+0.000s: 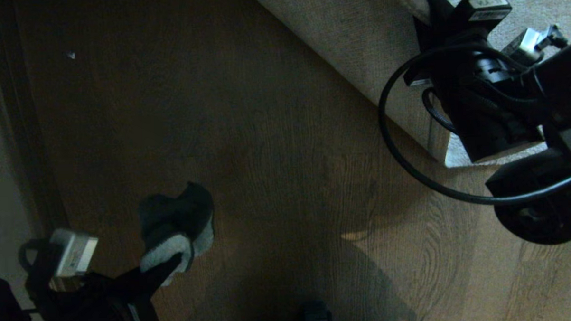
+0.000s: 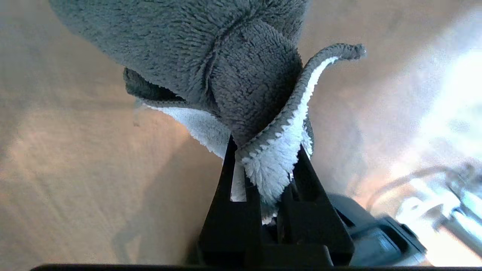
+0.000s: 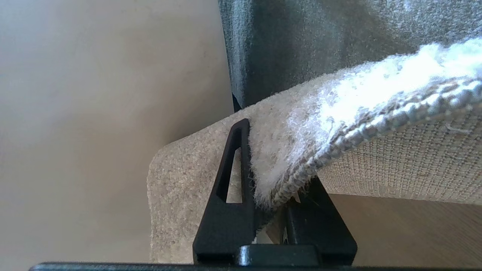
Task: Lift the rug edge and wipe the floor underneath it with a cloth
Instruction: Wipe the floor under the carpet with a rag
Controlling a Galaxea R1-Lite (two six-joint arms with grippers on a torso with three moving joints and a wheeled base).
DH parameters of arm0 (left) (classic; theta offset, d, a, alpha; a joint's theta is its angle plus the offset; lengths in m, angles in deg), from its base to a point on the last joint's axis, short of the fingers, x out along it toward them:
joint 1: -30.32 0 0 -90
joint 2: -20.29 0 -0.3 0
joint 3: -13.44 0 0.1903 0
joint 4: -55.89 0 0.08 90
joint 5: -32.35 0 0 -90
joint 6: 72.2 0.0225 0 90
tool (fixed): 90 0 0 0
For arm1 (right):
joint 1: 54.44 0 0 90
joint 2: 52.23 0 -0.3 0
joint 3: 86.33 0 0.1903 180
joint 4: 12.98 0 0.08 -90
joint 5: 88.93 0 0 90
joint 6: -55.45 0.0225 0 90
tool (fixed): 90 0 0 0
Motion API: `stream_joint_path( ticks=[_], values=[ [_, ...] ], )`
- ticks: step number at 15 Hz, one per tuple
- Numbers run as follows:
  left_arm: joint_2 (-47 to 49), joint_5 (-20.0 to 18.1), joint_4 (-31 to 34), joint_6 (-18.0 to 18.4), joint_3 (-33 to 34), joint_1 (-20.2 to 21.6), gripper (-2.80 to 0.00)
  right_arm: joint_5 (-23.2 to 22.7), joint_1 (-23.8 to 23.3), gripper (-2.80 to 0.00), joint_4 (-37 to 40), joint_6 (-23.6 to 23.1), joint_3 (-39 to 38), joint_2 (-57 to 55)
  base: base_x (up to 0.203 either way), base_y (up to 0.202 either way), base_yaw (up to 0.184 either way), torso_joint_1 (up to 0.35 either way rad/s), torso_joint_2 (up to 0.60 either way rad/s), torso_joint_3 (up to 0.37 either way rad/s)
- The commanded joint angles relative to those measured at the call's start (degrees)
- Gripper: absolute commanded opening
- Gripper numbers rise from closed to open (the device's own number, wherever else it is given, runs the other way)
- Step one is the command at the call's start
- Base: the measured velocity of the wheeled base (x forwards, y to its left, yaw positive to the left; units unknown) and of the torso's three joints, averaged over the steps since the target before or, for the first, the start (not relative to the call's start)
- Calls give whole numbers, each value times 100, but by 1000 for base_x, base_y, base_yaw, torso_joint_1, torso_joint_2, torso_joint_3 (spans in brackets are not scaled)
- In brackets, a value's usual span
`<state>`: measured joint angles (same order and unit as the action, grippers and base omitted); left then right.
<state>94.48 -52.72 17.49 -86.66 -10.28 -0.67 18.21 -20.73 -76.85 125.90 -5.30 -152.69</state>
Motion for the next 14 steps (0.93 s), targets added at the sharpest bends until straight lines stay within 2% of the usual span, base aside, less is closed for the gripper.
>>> stream_joint_path(
  ticks=[1,6,11,14],
  values=[
    [21,-59,54,-5,27,-328,-280,9,4,-280,-272,39,-1,0,0,0,0,0,0,0],
    [670,-323,216,43,-201,-1709,-280,17,4,-280,-272,30,-14,-8,0,0,0,0,0,0],
    [2136,-363,191,49,-1766,-2352,-280,17,-66,-280,-272,30,-97,0,0,0,0,0,0,0],
    [2939,-346,170,69,-2666,-2482,-280,17,-139,-280,-272,30,-115,14,0,0,0,0,0,0]
  ],
)
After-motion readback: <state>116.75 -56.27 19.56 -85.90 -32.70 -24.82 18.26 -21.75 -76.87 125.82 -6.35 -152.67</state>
